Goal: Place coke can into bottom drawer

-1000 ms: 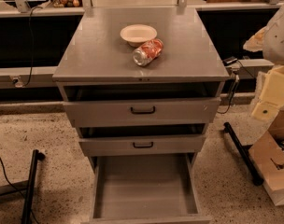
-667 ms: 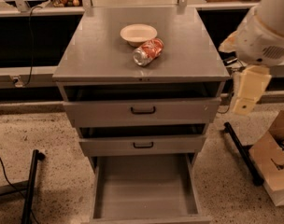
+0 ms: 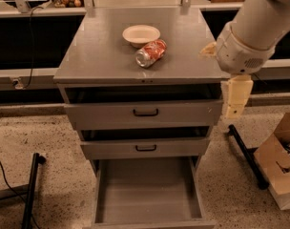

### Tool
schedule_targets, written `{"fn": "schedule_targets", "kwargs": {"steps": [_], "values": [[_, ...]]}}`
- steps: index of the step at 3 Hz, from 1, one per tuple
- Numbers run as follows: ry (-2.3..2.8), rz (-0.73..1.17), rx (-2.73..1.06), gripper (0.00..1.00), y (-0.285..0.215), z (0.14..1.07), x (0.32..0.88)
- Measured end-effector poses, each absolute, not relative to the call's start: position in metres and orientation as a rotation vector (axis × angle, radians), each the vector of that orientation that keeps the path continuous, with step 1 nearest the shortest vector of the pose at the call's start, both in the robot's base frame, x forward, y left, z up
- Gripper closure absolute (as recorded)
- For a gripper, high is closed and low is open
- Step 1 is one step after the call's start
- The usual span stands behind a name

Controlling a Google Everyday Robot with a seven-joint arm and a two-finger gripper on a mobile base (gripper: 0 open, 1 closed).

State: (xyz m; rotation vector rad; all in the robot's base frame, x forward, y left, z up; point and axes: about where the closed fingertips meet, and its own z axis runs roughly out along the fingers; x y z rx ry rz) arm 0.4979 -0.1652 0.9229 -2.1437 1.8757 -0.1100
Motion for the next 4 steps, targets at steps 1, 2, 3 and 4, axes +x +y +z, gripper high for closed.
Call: {"fn": "schedule_targets", "kwargs": {"steps": [1, 2, 3, 4], "values": [[1.872, -0.129, -2.18, 0.0, -0.162, 0.92, 0.5], [1.74, -0.286, -2.313, 0.0, -0.15, 0.934, 0.527], [1.57, -0.403, -2.521, 0.0, -0.154, 0.94, 0.576], [1.368, -0.414, -2.593, 0.0, -0.144, 0.95, 0.621]]}}
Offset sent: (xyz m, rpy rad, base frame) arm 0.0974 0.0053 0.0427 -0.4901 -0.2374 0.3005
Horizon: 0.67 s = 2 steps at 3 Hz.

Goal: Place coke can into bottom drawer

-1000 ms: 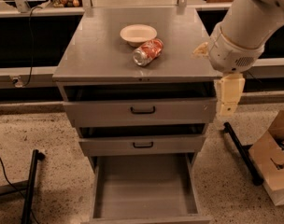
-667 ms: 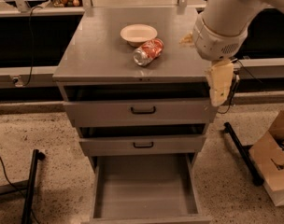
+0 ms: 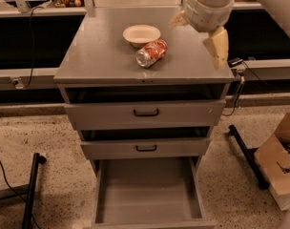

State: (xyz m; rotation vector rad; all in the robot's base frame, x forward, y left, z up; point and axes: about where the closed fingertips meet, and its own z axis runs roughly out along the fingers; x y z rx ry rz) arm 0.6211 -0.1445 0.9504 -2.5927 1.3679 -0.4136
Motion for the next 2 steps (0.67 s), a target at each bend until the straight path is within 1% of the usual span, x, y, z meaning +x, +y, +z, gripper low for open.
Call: {"fn": "schedule_targets", "kwargs": {"steps": [1, 2], "values": [[1.245, -0.475, -2.598, 0.0, -0.144, 0.972, 0.634], [1.183, -0.418, -2.625, 0.0, -0.135, 0.96, 0.633]]}}
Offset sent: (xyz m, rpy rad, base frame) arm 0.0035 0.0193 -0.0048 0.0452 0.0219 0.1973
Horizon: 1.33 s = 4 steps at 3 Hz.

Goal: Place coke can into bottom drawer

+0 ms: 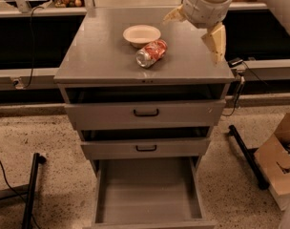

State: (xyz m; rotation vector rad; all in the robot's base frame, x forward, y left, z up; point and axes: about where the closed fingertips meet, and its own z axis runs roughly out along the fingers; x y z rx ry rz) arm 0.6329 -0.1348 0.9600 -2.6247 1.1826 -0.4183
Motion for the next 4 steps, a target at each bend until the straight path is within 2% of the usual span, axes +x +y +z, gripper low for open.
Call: {"fn": "schedule_targets", "kwargs": {"steps": [2, 4], "values": [[0.934, -0.466, -2.687, 0.0, -0.098, 0.93, 0.673], [0.824, -0.466, -2.689, 0.0, -0.083, 0.914, 0.725]]}}
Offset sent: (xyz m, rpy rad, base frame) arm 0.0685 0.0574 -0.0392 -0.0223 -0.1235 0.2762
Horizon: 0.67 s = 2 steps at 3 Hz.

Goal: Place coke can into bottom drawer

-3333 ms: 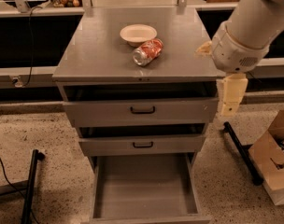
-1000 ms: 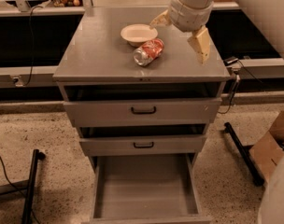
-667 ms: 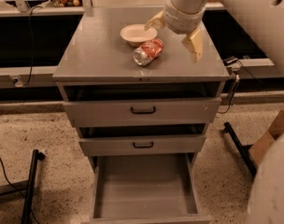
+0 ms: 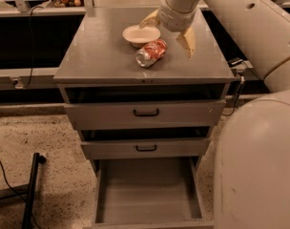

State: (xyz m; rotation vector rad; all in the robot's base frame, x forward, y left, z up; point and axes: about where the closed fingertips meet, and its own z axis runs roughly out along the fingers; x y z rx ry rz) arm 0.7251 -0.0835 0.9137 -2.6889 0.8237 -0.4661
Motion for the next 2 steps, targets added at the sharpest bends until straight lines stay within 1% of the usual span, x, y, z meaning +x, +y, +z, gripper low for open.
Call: {"fn": "schedule_targets", "kwargs": {"steps": [2], "values": [[0.819, -0.444, -2.72, 0.0, -0.078, 0.884, 0.757]]}}
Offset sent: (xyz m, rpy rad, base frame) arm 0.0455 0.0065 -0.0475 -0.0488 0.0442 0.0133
